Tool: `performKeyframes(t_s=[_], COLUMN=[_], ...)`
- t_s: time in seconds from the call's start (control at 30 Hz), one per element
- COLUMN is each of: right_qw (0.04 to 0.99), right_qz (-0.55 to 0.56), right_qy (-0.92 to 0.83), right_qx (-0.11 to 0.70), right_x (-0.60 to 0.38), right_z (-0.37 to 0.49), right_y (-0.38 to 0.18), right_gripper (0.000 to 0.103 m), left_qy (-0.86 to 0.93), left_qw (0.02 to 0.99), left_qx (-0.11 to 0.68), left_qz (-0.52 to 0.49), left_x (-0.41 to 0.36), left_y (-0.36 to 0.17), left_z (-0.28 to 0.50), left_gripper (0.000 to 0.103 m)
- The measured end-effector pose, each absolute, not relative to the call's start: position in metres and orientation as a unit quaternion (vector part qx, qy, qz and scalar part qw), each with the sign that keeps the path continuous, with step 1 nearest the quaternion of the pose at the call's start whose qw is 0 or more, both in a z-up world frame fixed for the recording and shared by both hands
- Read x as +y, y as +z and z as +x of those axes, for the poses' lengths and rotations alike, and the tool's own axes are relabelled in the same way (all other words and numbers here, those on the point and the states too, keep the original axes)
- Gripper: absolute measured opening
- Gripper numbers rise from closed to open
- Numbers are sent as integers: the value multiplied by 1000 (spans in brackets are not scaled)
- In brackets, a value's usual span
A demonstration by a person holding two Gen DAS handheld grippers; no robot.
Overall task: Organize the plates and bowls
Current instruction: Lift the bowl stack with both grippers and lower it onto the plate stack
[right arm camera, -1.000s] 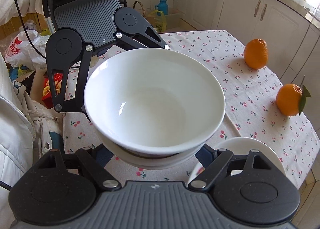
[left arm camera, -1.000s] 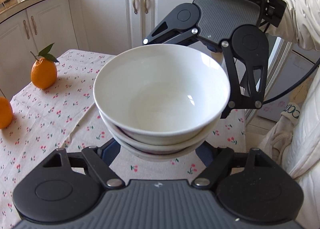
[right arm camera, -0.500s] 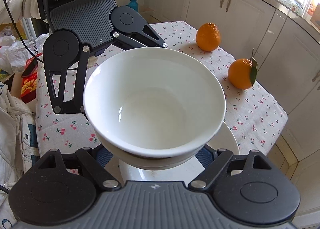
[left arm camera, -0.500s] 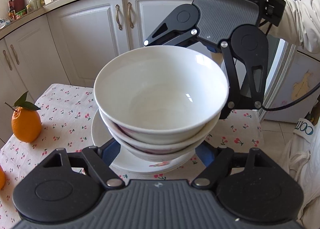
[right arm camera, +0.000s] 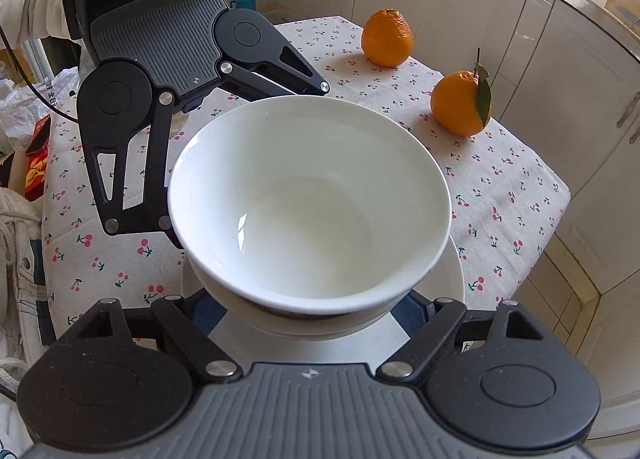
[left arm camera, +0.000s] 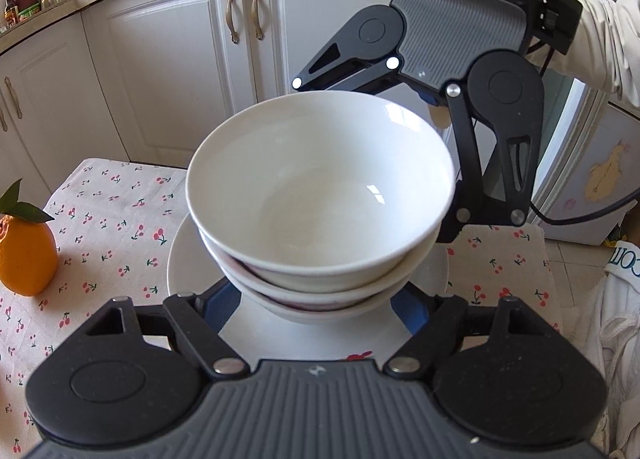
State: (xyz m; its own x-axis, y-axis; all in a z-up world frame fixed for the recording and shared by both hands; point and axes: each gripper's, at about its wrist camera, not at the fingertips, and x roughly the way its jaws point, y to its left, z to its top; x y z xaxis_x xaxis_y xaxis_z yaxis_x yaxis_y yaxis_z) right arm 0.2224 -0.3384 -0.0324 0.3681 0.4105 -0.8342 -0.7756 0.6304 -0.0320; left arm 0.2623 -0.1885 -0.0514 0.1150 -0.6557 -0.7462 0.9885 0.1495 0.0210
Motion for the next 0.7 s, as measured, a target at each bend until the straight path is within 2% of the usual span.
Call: performKeyframes(t_s=[0.63,0.7], right_qw=[800,800], right_qz=[-192,-190], right_qy=[371,370], right_qx=[431,432], right_x=[-343,-343], right_z=[229,229], right_y=[-43,-43], right_gripper=[89,93], left_qy=[-586,-580], left_qw=[697,702], left_qx=[311,304], left_qz=[272,278], left_x=[-190,-189], left_y=[-58,-58], left_z=[267,264], left_gripper=[81,84])
